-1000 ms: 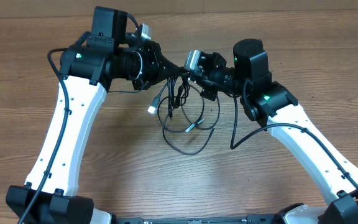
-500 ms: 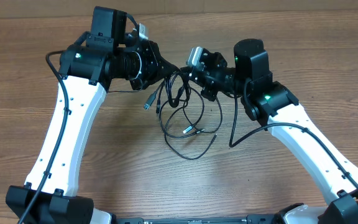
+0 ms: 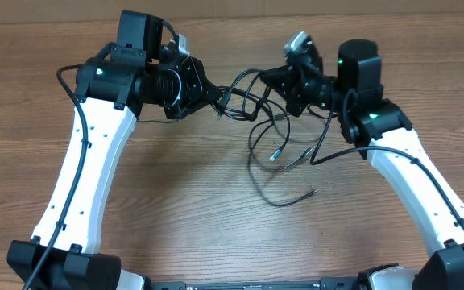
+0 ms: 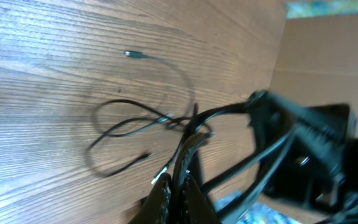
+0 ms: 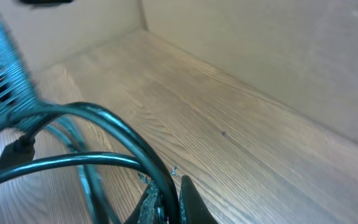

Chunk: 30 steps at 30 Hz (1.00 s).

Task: Untangle cables
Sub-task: 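Pull the right gripper rightward, then open it to release cables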

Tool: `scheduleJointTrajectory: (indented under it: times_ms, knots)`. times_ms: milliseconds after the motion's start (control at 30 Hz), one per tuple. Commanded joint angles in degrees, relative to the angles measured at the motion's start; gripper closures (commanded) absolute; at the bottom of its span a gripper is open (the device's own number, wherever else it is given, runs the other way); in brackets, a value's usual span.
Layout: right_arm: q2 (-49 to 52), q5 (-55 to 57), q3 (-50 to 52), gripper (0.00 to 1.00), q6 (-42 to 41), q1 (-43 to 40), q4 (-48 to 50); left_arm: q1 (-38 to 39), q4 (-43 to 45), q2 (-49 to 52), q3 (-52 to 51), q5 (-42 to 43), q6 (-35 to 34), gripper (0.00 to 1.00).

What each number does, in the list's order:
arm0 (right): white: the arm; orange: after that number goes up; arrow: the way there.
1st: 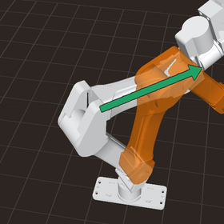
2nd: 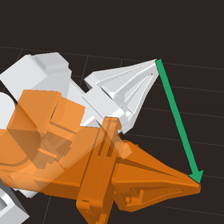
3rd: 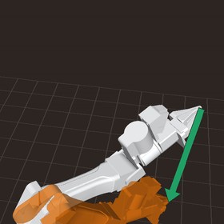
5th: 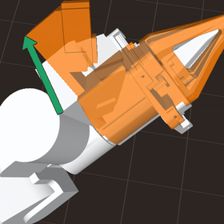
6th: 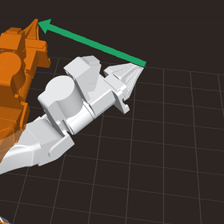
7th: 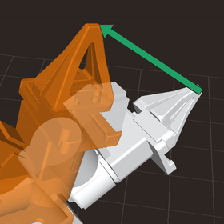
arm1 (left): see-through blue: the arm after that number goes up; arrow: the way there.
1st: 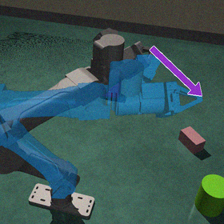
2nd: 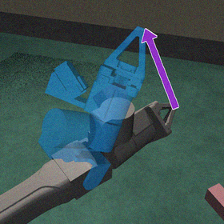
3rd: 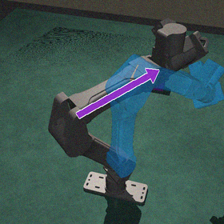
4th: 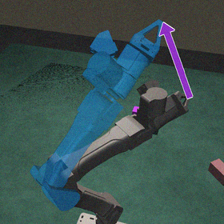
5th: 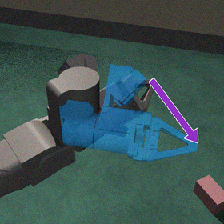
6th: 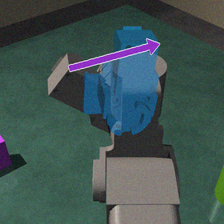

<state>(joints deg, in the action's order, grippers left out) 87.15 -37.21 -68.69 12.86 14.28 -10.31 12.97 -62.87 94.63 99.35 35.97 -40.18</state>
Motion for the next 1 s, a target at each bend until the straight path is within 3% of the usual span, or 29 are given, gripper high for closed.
scheduleJointTrajectory:
  times_ms: [0, 267, 900, 967]
  knots:
    - [-1.6, 2.5, -1.1, 0.96, -8.7, -2.4, 0.3, -0.2, -2.0, -0.2, 0.1, 0.1, 8.1, 0.96]
    - [-1.5, 9.5, -1.1, 0.96, -16.1, -4.3, -3.1, -0.2, -7.3, -0.2, 0.1, 1.6, 22.4, 0.96]
    - [-1.2, 16.7, -1.0, 0.96, -24.1, -4.3, -11.5, -0.2, -8.9, -0.2, 0.1, 1.5, 44.6, 0.96]
    - [-1.1, 16.6, -1.0, 0.92, -24.5, -4.3, -11.8, -0.2, -9.2, -0.2, 0.1, 1.5, 46.3, 0.96]
